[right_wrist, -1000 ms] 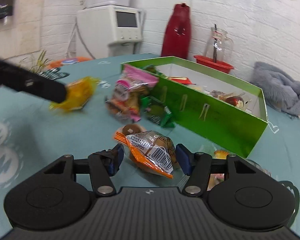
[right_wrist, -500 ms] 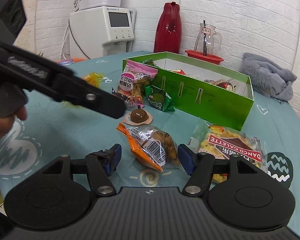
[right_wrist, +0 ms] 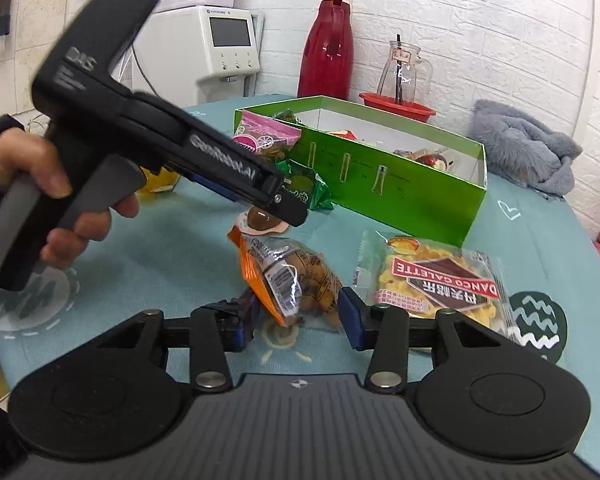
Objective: Organize snacks
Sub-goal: 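Grasp the orange-clear snack bag with the right tool while the left tool grasps the chocolate ball, then carry the orange bag and chocolate ball into the green box and open both tools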
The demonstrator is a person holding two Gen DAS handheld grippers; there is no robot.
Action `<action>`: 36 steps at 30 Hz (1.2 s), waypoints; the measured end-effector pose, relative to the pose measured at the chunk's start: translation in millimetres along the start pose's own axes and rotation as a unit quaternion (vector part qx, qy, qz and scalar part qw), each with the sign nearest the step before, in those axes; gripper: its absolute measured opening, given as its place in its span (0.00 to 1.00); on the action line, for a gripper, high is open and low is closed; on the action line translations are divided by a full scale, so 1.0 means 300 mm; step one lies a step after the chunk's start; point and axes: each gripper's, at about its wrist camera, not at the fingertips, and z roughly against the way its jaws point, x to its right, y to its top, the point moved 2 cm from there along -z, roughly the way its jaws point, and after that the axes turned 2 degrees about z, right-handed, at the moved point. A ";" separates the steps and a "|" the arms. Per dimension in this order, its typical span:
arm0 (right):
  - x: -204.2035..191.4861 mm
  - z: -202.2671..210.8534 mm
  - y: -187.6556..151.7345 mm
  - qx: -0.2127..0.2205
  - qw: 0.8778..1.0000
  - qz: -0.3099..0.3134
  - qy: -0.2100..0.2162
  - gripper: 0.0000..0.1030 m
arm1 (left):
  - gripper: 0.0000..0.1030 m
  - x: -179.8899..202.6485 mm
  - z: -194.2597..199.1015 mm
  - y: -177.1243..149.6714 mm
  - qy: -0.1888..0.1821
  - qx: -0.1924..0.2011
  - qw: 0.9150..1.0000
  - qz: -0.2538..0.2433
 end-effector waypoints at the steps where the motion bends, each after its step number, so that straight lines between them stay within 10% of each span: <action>1: 0.002 0.003 -0.001 0.000 1.000 -0.003 0.002 0.72 | 0.63 -0.001 -0.010 -0.006 0.000 -0.005 1.000 -0.003; 9: -0.019 -0.017 0.015 0.009 1.000 0.007 -0.002 0.85 | 0.55 0.035 -0.018 -0.017 0.023 0.000 0.999 -0.048; 12: -0.020 -0.041 0.024 0.007 1.000 0.012 -0.002 0.89 | 0.24 0.039 -0.016 -0.016 0.011 -0.004 0.998 -0.057; 17: -0.021 -0.046 0.025 -0.002 1.000 0.011 -0.001 0.67 | 0.24 0.035 0.007 -0.025 0.011 0.004 0.998 -0.059; 36: 0.148 0.028 0.273 0.115 0.992 -0.054 0.015 0.63 | 0.23 0.035 0.244 0.288 -0.022 0.156 0.987 -0.021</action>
